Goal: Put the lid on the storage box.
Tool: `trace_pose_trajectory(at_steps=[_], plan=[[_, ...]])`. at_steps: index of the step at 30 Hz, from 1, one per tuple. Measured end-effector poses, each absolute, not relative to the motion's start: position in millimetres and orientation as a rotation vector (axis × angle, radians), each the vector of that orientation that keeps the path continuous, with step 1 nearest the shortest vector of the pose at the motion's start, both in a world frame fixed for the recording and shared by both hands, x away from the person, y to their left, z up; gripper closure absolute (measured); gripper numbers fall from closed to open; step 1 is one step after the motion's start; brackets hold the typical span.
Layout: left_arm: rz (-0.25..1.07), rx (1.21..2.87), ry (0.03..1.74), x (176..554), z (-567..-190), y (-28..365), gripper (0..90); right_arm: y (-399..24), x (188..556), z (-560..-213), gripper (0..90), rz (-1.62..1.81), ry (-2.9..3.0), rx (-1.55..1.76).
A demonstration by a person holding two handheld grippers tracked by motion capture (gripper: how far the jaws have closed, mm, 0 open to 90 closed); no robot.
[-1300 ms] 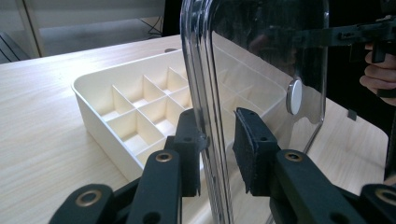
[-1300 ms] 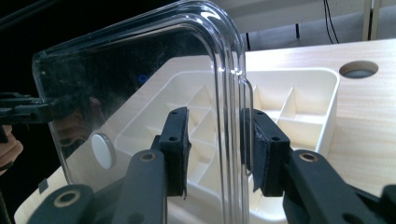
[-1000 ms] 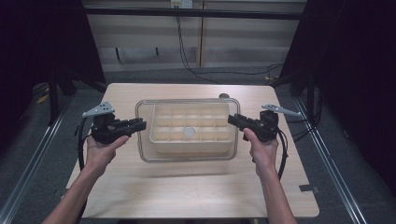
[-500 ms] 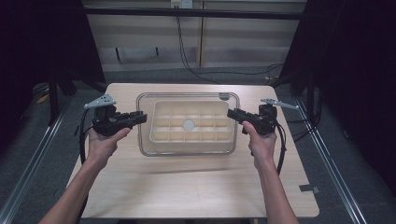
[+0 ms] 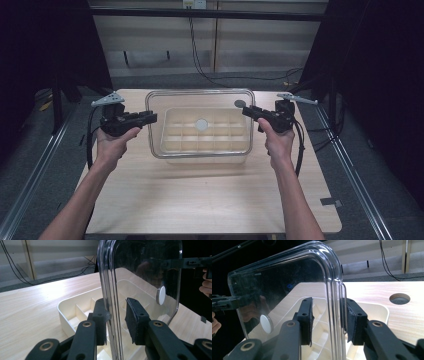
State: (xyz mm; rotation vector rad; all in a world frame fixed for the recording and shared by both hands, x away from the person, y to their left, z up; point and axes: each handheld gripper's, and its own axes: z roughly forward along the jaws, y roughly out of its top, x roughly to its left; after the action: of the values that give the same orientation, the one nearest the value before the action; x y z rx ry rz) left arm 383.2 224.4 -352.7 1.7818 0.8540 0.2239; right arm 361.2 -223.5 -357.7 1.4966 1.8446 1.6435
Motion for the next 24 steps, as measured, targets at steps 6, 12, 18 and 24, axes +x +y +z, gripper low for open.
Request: trace_pose_trajectory(at_steps=[6, 12, 18, 24], plan=[[0.213, 1.787, 0.876, 395, -356, 221, 70.6, -225, 370, -361, 62.3, 1.631, 1.848, 1.516], [0.198, 1.802, 0.880, 403, -357, 213, 70.4, -231, 375, -363, 62.3, 1.624, 1.843, 1.541], [0.203, 1.817, 0.888, 410, -361, 207, 69.8, -236, 378, -367, 62.3, 1.608, 1.830, 1.561], [0.212, 1.825, 0.906, 415, -366, 206, 68.3, -235, 384, -374, 62.6, 1.590, 1.848, 1.574]])
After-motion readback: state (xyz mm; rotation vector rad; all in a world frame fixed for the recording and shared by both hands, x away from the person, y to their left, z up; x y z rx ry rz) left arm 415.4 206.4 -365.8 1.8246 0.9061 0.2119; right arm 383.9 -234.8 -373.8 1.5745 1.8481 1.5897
